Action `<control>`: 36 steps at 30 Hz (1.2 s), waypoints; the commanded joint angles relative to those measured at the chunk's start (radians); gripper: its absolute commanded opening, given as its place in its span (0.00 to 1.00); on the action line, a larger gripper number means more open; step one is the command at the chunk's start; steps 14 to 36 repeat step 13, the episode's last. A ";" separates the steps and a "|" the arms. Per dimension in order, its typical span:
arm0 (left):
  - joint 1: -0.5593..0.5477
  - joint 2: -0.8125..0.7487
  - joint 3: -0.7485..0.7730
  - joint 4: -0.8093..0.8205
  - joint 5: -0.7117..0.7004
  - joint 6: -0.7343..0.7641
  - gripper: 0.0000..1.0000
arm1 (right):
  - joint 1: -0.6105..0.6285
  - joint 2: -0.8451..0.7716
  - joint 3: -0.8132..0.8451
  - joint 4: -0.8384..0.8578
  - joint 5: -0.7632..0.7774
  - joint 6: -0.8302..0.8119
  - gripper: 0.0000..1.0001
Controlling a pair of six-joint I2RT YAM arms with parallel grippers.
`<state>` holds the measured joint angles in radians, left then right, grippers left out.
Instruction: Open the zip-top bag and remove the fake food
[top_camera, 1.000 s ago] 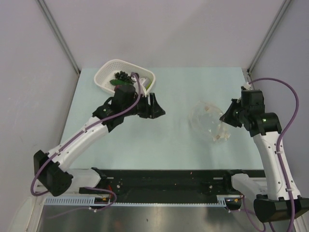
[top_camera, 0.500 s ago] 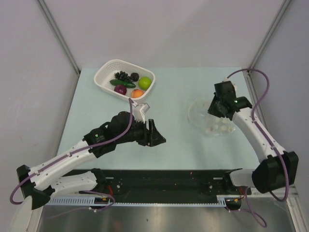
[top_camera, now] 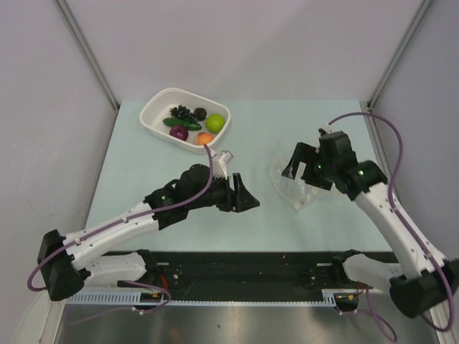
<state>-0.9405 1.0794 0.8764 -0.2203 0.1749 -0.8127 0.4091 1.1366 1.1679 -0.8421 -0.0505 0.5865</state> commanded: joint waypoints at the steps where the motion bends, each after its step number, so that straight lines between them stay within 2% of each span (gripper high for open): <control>1: -0.004 0.039 -0.008 0.196 0.057 -0.062 0.68 | 0.008 -0.223 -0.097 -0.052 -0.039 0.045 1.00; 5: -0.004 0.036 0.007 0.248 0.067 -0.059 0.70 | 0.005 -0.334 -0.137 -0.103 0.049 0.053 1.00; 9: -0.004 -0.044 -0.074 0.357 0.048 -0.097 0.75 | 0.004 -0.377 -0.166 -0.132 0.008 0.038 1.00; 12: -0.004 -0.137 -0.183 0.510 0.034 -0.157 0.78 | 0.004 -0.437 -0.218 -0.075 -0.052 0.047 1.00; 13: -0.004 -0.163 -0.244 0.613 0.031 -0.172 0.79 | 0.004 -0.455 -0.223 -0.034 -0.069 0.050 1.00; 36: -0.004 -0.163 -0.244 0.613 0.031 -0.172 0.79 | 0.004 -0.455 -0.223 -0.034 -0.069 0.050 1.00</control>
